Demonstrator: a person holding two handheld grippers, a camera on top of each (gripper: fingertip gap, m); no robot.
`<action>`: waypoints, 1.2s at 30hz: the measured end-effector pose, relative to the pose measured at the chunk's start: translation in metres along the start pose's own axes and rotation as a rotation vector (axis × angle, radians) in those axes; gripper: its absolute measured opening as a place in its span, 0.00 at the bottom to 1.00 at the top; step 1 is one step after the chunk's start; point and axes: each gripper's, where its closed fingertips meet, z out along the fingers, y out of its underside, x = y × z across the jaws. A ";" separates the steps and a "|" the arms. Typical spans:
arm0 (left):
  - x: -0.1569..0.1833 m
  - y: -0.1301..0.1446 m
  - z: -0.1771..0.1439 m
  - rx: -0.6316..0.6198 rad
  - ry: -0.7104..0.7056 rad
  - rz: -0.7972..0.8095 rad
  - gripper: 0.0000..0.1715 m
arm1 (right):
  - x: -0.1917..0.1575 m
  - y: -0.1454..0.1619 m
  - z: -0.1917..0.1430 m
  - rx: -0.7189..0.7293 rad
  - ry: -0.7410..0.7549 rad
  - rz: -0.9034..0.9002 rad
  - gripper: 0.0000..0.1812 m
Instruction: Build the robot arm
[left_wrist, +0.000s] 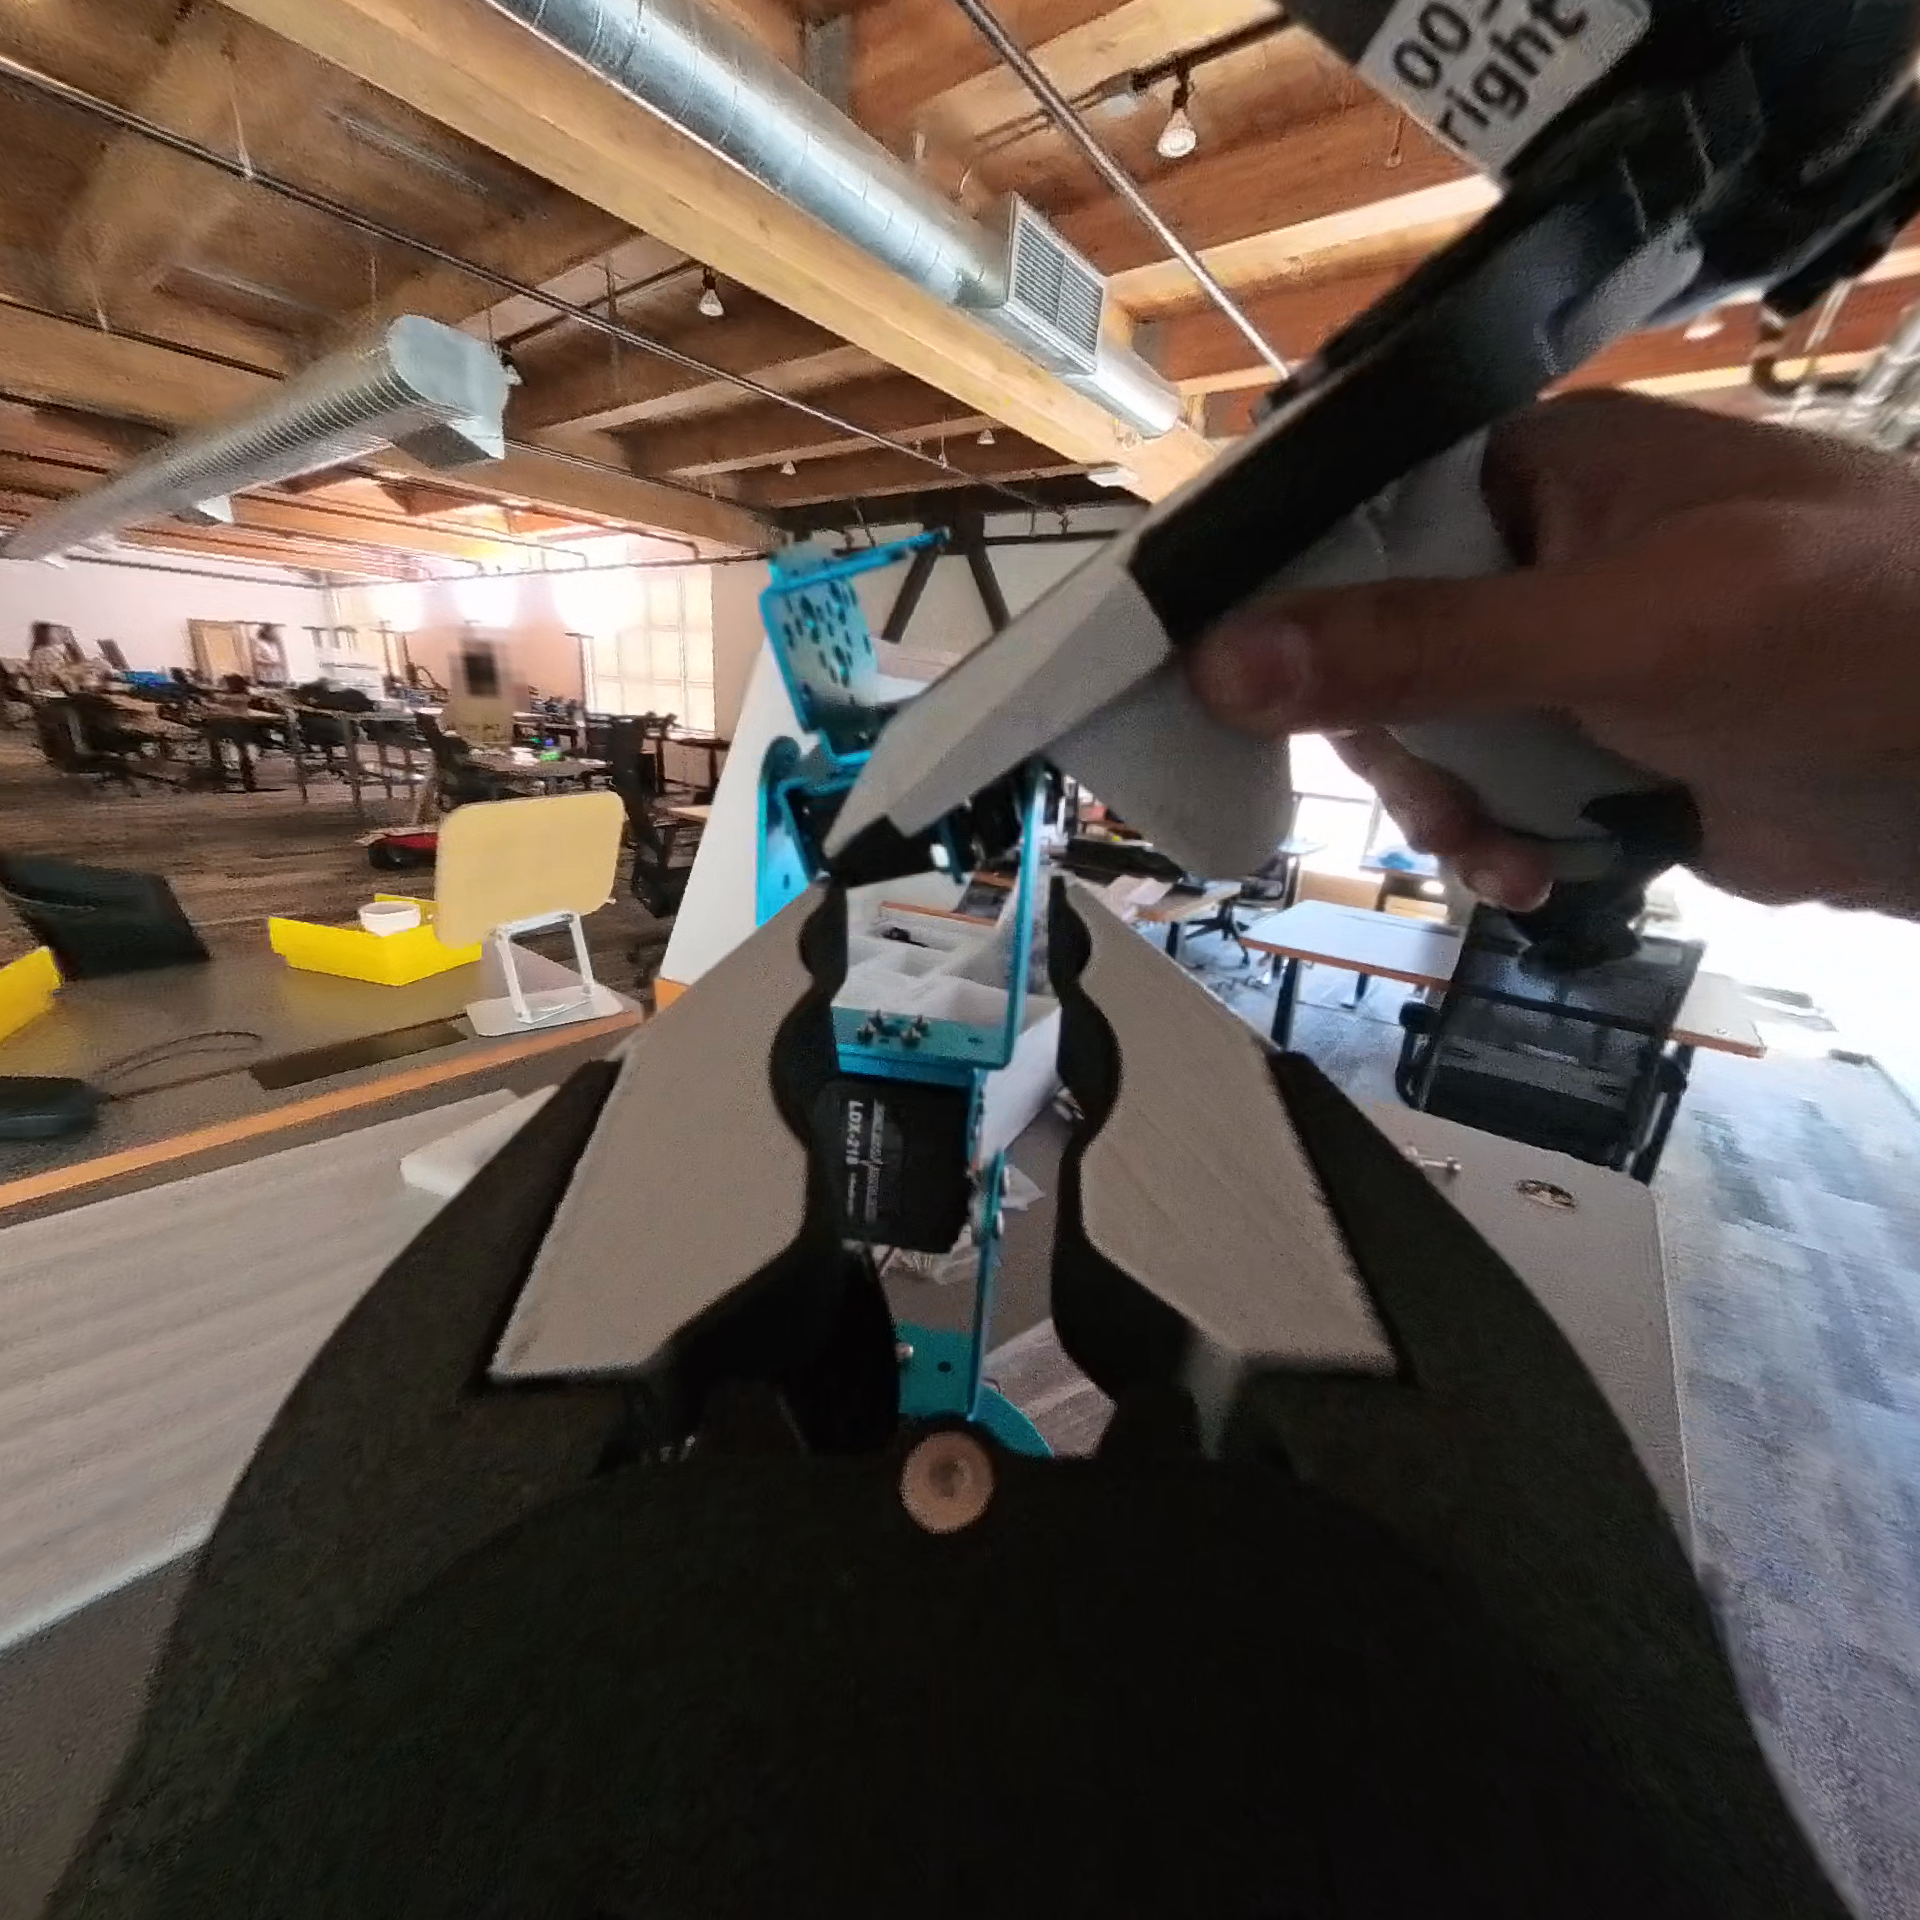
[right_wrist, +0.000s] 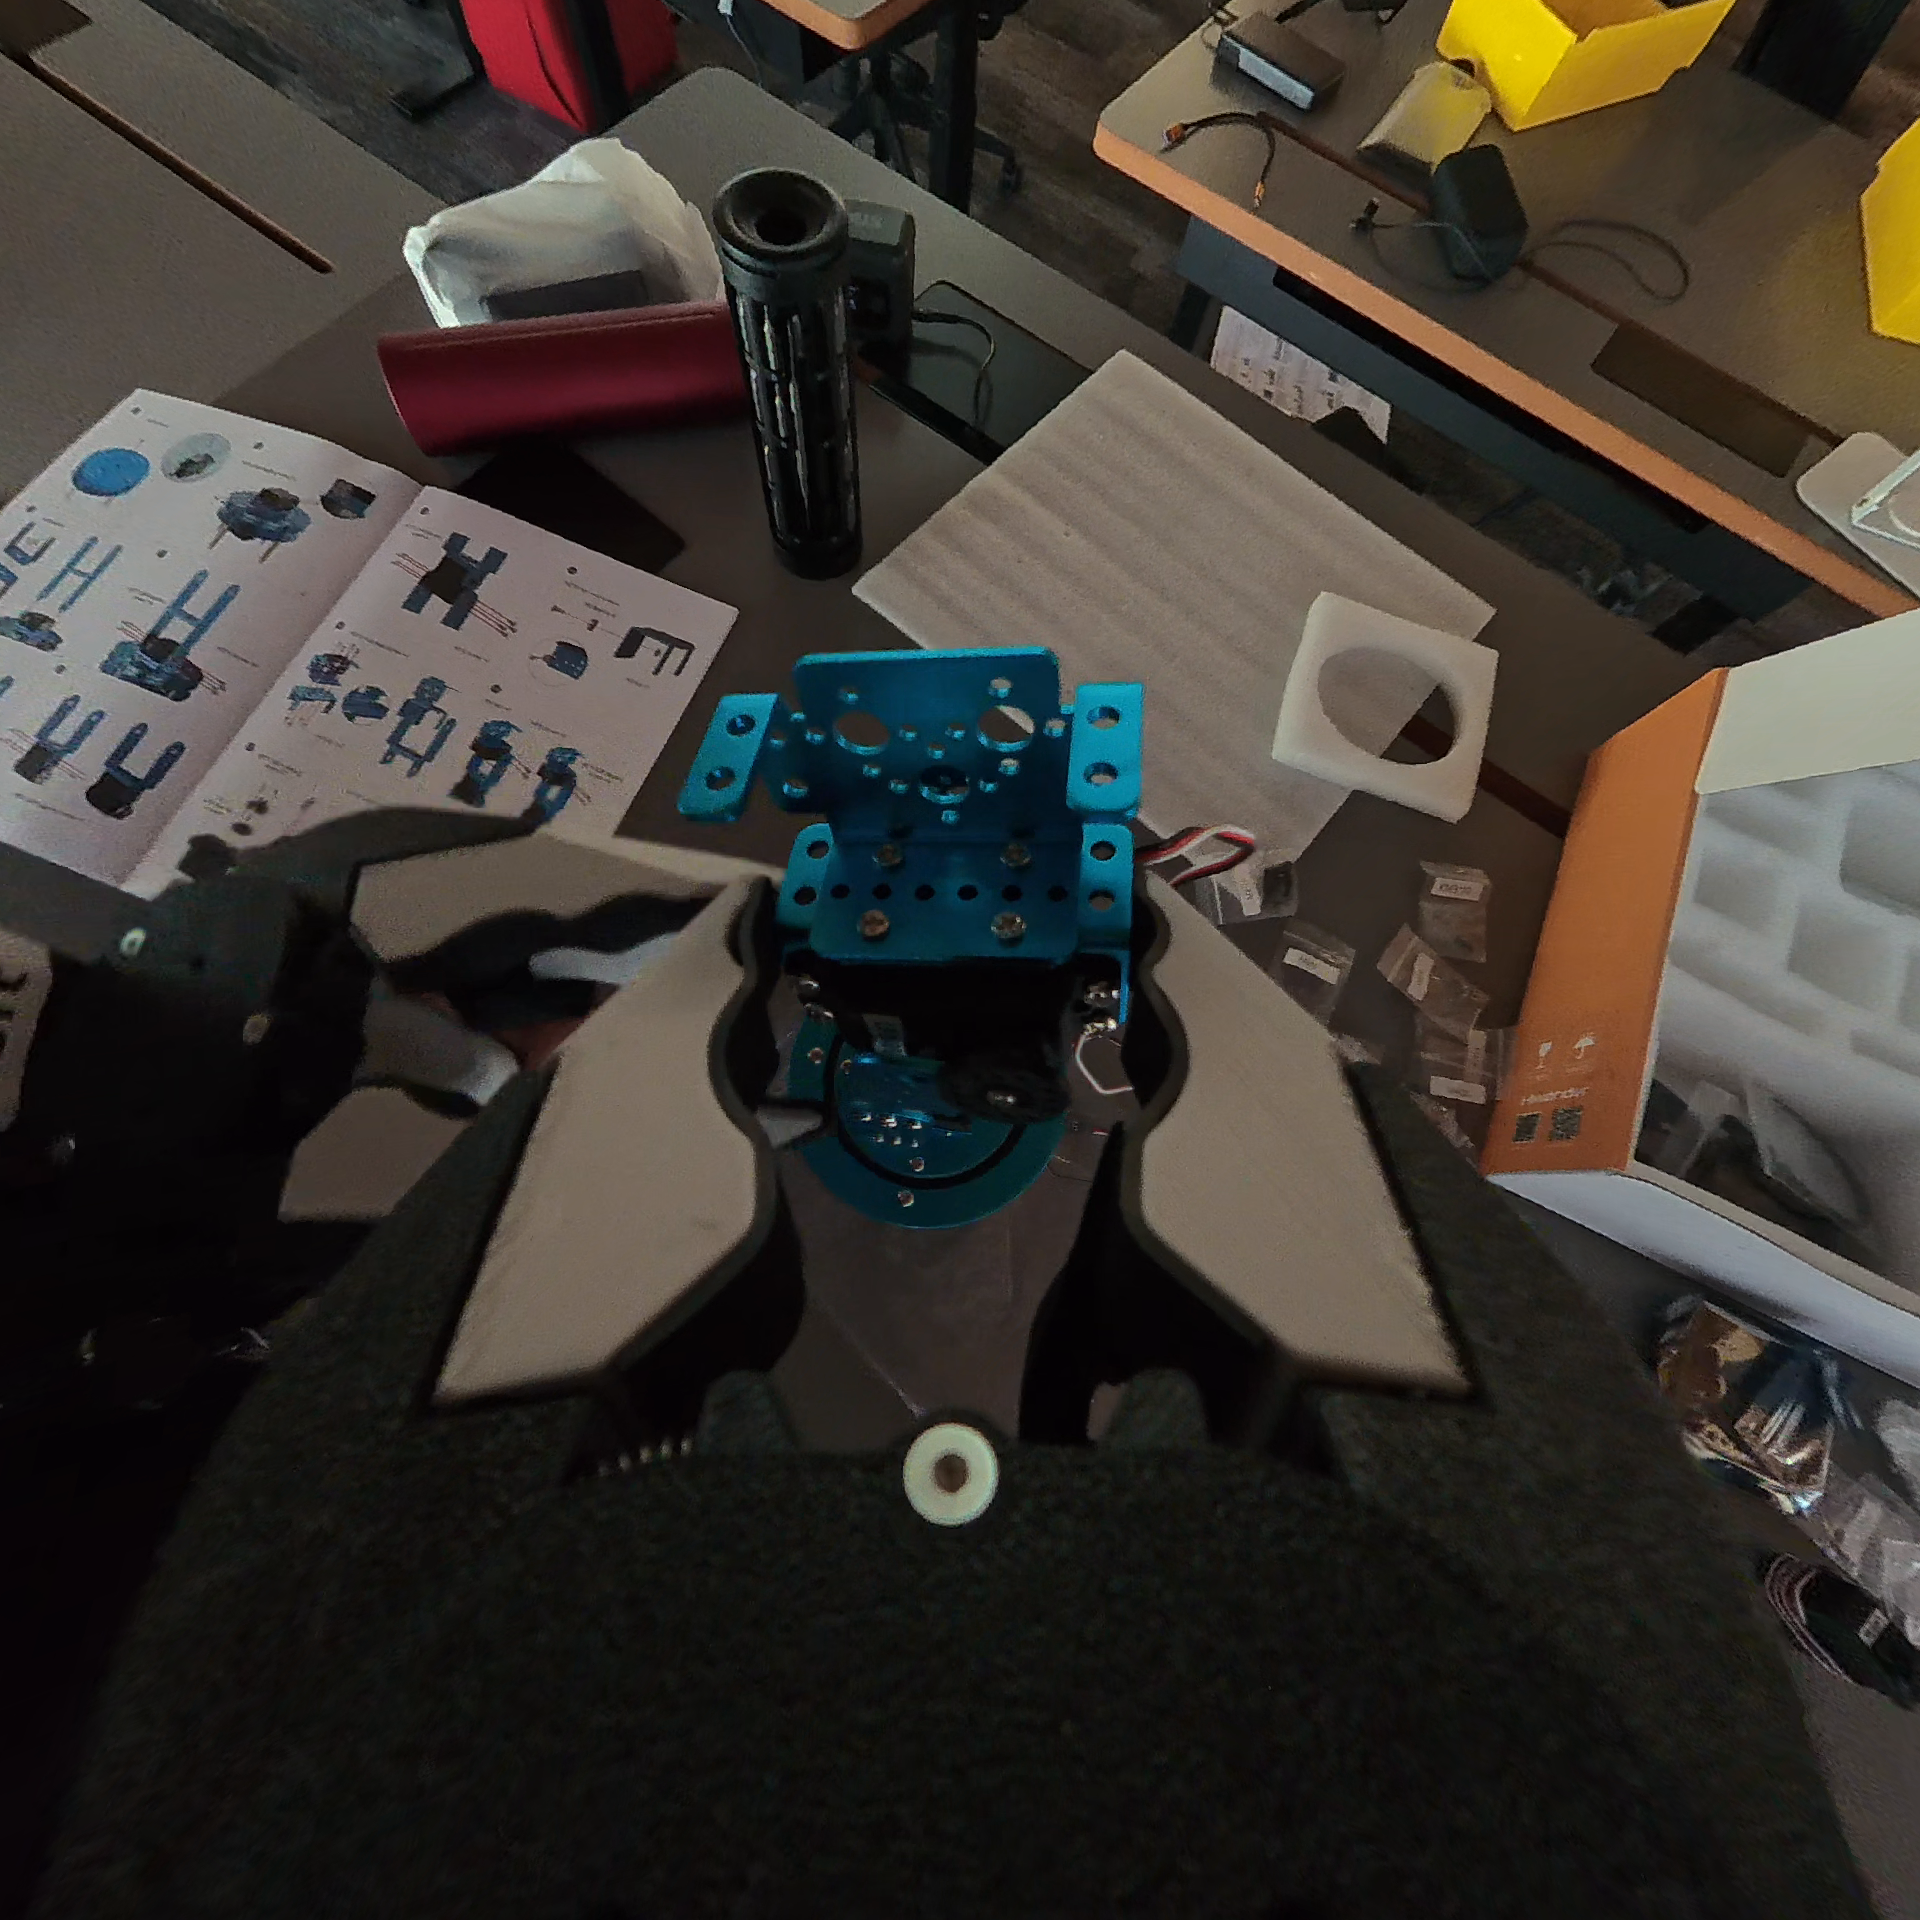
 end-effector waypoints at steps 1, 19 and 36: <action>0.006 0.003 0.001 -0.010 0.022 0.013 0.20 | 0.000 0.000 0.000 -0.002 0.004 -0.001 0.37; 0.017 0.020 0.025 -0.015 0.097 -0.023 0.00 | -0.003 0.000 0.000 -0.038 -0.039 -0.150 0.37; 0.019 0.021 0.027 -0.012 0.117 -0.024 0.00 | -0.003 0.001 0.008 0.001 -0.083 -0.099 0.36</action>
